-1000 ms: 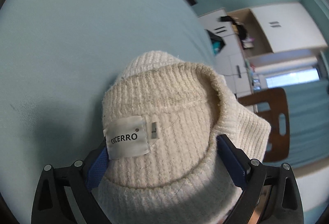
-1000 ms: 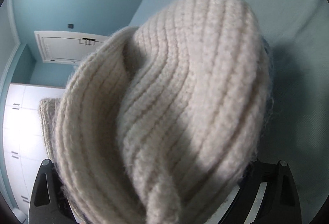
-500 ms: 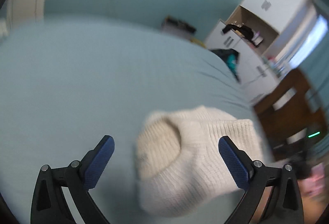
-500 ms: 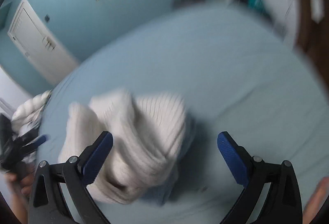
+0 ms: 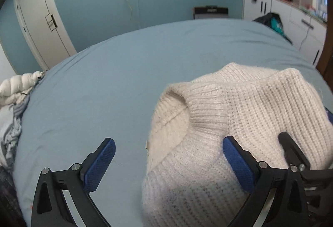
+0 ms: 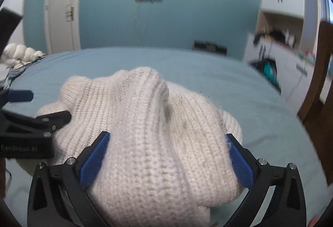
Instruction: Fold small clothes
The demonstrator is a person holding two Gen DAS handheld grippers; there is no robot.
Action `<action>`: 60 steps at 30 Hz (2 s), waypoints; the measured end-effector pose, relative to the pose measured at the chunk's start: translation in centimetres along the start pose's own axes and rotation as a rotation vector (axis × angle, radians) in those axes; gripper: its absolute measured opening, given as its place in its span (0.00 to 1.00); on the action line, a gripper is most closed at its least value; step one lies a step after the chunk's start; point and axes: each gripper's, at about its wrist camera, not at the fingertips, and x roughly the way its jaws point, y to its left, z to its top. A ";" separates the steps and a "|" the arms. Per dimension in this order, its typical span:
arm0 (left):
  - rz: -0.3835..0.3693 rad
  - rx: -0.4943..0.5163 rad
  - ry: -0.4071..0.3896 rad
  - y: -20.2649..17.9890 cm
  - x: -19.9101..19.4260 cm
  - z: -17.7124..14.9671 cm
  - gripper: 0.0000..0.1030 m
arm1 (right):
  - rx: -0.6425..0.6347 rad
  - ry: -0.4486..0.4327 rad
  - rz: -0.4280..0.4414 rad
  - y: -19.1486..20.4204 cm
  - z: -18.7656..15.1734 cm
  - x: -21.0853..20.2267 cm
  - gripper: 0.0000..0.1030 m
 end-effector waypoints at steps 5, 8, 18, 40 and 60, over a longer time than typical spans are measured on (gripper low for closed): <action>0.042 0.096 0.084 0.0 -4.0 4.9 0.99 | -0.115 0.280 0.014 0.5 8.1 -2.8 0.99; 0.084 0.179 -0.068 0.8 -11.9 6.1 1.00 | -0.094 0.194 -0.013 -0.7 10.3 -10.5 0.99; 0.074 0.250 -0.246 3.2 -32.3 1.2 1.00 | 0.040 0.082 0.035 -3.2 12.3 -31.2 0.99; 0.007 0.248 -0.074 5.7 -29.4 -6.8 1.00 | 0.057 0.210 -0.172 -1.4 5.2 -26.6 0.99; -0.028 0.223 0.051 6.6 -27.4 -7.3 1.00 | -0.048 0.291 -0.127 1.3 4.0 -25.8 0.99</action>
